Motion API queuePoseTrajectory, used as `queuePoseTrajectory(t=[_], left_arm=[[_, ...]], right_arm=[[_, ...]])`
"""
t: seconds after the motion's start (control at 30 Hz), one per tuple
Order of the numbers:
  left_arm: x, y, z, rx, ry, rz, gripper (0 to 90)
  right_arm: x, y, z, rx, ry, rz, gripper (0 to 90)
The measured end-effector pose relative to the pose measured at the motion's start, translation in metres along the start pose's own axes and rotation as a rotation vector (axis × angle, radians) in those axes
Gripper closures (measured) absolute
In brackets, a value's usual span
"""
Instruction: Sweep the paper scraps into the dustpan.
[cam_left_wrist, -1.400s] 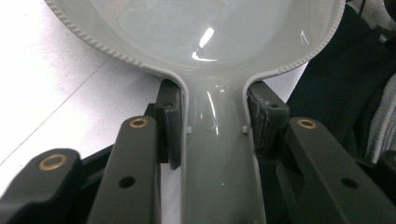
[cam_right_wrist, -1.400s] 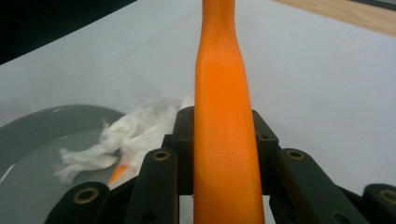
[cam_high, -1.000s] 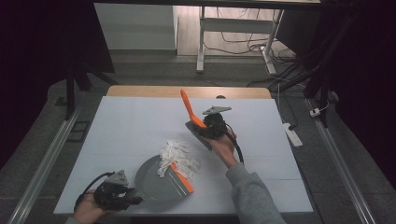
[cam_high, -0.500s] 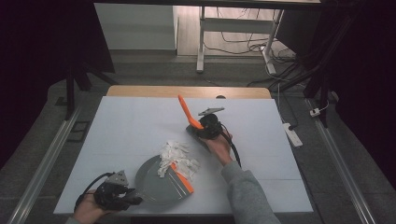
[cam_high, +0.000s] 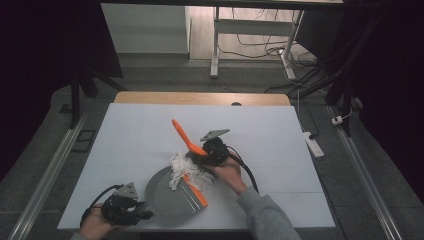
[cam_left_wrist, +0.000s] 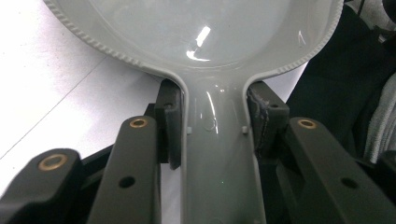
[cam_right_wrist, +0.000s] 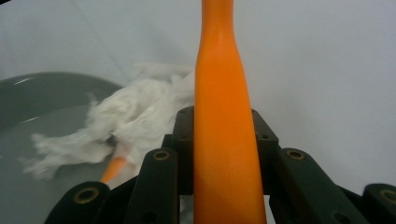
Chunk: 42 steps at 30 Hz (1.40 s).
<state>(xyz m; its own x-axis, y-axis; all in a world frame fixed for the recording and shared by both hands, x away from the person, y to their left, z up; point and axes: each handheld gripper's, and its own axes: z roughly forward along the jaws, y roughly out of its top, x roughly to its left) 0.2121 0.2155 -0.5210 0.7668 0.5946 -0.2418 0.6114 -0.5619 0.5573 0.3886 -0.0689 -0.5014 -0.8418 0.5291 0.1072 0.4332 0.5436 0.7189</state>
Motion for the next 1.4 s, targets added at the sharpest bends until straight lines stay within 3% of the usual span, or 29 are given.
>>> queuePoseTrajectory(t=[0.23, 0.4, 0.57, 0.77, 0.8, 0.93, 1.13, 1.4], left_arm=[[0.0, 0.0, 0.0, 0.004, 0.001, 0.001, 61.7], [0.0, 0.0, 0.0, 0.001, -0.001, -0.002, 61.7], [0.0, 0.0, 0.0, -0.001, 0.0, -0.003, 61.7], [0.0, 0.0, 0.001, -0.005, 0.001, -0.007, 61.7], [0.0, 0.0, 0.001, -0.006, 0.001, -0.008, 61.7], [0.001, 0.0, 0.002, -0.008, 0.0, -0.011, 61.7], [0.001, 0.0, 0.001, -0.009, 0.001, -0.012, 61.7], [0.001, 0.0, 0.001, -0.008, 0.003, -0.01, 61.6]], right_arm=[[0.023, -0.006, -0.002, -0.001, 0.063, -0.026, 70.6], [0.024, -0.008, -0.007, -0.02, 0.077, -0.022, 70.5], [0.021, -0.004, -0.021, -0.077, 0.087, -0.004, 70.5], [0.013, -0.001, -0.033, -0.111, 0.043, -0.005, 70.5], [0.006, 0.0, -0.036, -0.12, 0.009, -0.007, 70.5], [-0.007, 0.001, -0.036, -0.126, -0.046, 0.009, 70.5], [-0.032, 0.01, -0.027, -0.122, -0.11, 0.052, 70.5], [-0.049, 0.014, -0.003, -0.096, -0.136, 0.096, 70.5]])
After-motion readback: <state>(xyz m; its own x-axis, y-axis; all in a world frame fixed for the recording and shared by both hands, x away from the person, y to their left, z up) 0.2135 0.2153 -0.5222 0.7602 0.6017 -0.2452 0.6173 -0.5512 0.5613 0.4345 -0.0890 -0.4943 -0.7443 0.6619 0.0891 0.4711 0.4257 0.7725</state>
